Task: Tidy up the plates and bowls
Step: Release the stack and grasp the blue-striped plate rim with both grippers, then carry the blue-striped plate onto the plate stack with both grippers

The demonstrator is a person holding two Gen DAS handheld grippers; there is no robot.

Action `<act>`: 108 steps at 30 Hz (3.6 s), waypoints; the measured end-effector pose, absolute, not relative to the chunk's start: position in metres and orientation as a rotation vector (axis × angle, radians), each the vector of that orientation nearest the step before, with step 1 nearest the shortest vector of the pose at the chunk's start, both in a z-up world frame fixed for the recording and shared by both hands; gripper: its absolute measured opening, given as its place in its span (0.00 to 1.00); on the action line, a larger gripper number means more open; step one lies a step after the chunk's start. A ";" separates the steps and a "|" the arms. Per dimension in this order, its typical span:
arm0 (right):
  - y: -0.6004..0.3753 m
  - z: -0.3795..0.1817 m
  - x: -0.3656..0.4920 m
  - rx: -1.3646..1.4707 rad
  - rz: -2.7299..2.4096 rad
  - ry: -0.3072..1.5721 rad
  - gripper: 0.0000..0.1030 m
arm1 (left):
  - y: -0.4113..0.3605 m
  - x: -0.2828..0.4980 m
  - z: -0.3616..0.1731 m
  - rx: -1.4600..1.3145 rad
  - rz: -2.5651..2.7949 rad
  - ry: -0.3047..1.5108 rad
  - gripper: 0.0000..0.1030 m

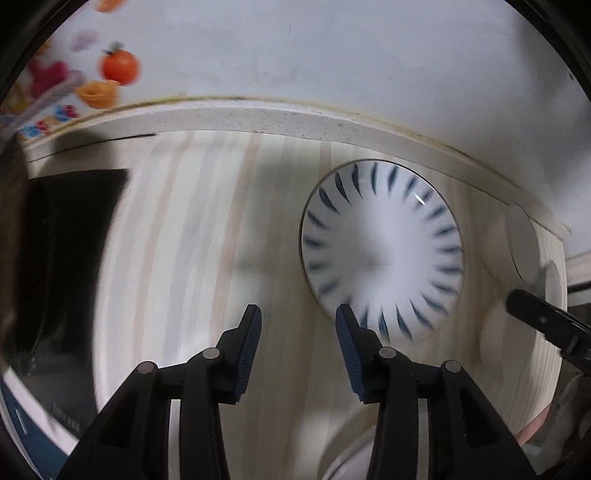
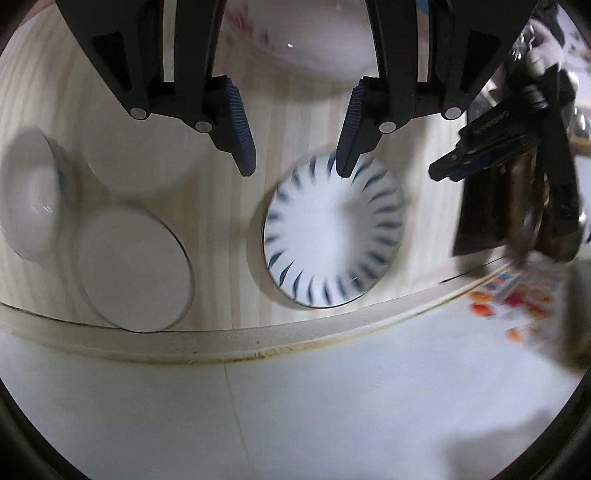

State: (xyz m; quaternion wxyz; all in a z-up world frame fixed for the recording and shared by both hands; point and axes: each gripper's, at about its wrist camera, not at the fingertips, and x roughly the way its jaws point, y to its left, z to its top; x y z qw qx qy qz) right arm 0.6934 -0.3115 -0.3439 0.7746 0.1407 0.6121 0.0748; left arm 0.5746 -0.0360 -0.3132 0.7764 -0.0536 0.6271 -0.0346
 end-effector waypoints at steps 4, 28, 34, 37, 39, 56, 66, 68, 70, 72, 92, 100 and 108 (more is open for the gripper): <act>-0.310 -0.380 0.735 0.265 0.084 1.398 0.42 | -0.034 0.611 -0.346 -0.117 -0.078 1.419 0.38; -0.300 -0.360 0.704 0.153 0.125 1.314 0.12 | -0.053 0.572 -0.296 -0.029 -0.147 1.314 0.18; -0.312 -0.318 0.655 0.169 0.174 1.258 0.12 | -0.068 0.538 -0.256 -0.022 -0.167 1.265 0.18; -0.319 -0.297 0.626 0.175 0.197 1.234 0.12 | -0.074 0.518 -0.238 -0.027 -0.178 1.245 0.18; -0.323 -0.285 0.610 0.175 0.209 1.220 0.12 | -0.078 0.504 -0.228 -0.023 -0.185 1.231 0.18; -0.337 -0.310 0.497 0.174 0.262 1.286 0.12 | -0.096 0.411 -0.274 0.026 -0.170 1.353 0.18; -0.338 -0.367 0.482 0.195 0.256 1.366 0.12 | -0.107 0.402 -0.319 0.039 -0.145 1.441 0.18; -0.340 -0.374 0.479 0.197 0.255 1.372 0.12 | -0.109 0.403 -0.324 0.043 -0.141 1.448 0.18; -0.340 -0.377 0.479 0.196 0.256 1.375 0.12 | -0.111 0.404 -0.329 0.048 -0.135 1.459 0.18; -0.340 -0.381 0.478 0.196 0.257 1.381 0.12 | -0.112 0.406 -0.333 0.054 -0.128 1.464 0.18; -0.350 -0.393 0.482 0.238 0.258 1.388 0.12 | -0.129 0.412 -0.345 0.063 -0.109 1.471 0.18; -0.358 -0.392 0.481 0.274 0.277 1.401 0.12 | -0.121 0.408 -0.345 0.046 -0.079 1.472 0.18; -0.360 -0.390 0.480 0.273 0.283 1.413 0.12 | -0.113 0.397 -0.336 0.005 -0.030 1.457 0.19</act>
